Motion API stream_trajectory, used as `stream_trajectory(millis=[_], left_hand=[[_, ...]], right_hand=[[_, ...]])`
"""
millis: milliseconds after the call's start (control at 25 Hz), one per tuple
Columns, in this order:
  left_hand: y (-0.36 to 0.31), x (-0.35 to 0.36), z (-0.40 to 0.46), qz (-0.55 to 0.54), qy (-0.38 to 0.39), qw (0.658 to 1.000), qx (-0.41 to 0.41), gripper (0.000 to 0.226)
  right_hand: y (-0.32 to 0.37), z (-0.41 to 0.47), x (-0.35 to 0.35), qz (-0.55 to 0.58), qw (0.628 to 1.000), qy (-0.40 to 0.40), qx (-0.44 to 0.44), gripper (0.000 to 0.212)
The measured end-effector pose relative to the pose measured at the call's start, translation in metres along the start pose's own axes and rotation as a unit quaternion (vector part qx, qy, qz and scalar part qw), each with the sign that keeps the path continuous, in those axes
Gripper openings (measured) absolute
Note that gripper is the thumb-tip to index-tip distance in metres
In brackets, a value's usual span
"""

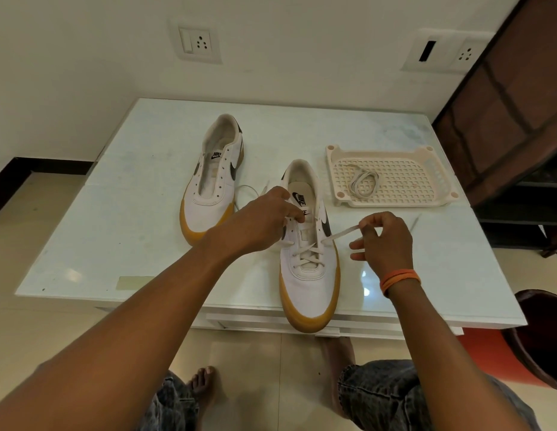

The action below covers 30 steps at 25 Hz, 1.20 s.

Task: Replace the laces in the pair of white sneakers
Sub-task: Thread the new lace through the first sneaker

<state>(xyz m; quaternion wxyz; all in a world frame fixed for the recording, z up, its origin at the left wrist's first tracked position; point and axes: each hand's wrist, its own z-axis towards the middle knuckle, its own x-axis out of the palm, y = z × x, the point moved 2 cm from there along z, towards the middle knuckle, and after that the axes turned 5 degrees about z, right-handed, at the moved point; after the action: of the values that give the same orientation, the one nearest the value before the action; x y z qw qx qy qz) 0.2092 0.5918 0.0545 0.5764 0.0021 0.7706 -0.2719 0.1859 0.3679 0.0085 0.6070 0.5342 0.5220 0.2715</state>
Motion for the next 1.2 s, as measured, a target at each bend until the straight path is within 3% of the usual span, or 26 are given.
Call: stream_trajectory(millis=[160, 320, 440, 560, 720, 800, 880, 960, 1040, 1120, 1200], left_hand=[[-0.006, 0.006, -0.007, -0.034, 0.004, 0.998, -0.052, 0.048], [-0.006, 0.017, -0.008, -0.027, 0.145, 0.978, -0.146, 0.044], [-0.006, 0.014, -0.007, -0.031, 0.175, 0.975, -0.135, 0.028], [-0.006, -0.009, -0.012, -0.134, 0.165, 0.969, -0.123, 0.027], [-0.011, -0.044, -0.026, -0.260, 0.181, 0.948, -0.033, 0.027], [-0.010, -0.053, -0.029, -0.336, 0.156, 0.929, -0.021, 0.032], [0.000, -0.063, -0.028, -0.434, 0.079, 0.896, -0.052, 0.029], [0.009, -0.069, -0.027, -0.477, 0.011, 0.875, -0.078, 0.024], [0.012, -0.069, -0.027, -0.408, -0.011, 0.910, -0.079, 0.021], [0.005, -0.056, -0.027, -0.316, 0.059, 0.945, -0.067, 0.019], [-0.008, -0.040, -0.026, -0.278, 0.152, 0.946, -0.068, 0.021]], right_hand=[[-0.002, -0.001, 0.006, -0.015, 1.000, 0.011, -0.004, 0.030], [0.003, -0.006, 0.010, -0.042, 0.996, 0.038, -0.062, 0.020], [0.006, -0.012, 0.014, -0.056, 0.992, 0.053, -0.100, 0.014], [0.019, -0.023, 0.016, -0.058, 0.981, 0.069, -0.170, 0.017], [0.037, -0.063, 0.043, -0.075, 0.934, 0.251, -0.242, 0.017], [0.029, -0.078, 0.057, -0.115, 0.910, 0.310, -0.249, 0.010], [0.016, -0.080, 0.065, -0.193, 0.883, 0.337, -0.263, 0.027], [0.013, -0.079, 0.065, -0.232, 0.874, 0.343, -0.255, 0.030], [0.019, -0.078, 0.063, -0.173, 0.899, 0.324, -0.237, 0.029], [0.031, -0.076, 0.057, -0.052, 0.942, 0.268, -0.193, 0.032], [0.039, -0.071, 0.050, 0.078, 0.962, 0.218, -0.147, 0.032]])
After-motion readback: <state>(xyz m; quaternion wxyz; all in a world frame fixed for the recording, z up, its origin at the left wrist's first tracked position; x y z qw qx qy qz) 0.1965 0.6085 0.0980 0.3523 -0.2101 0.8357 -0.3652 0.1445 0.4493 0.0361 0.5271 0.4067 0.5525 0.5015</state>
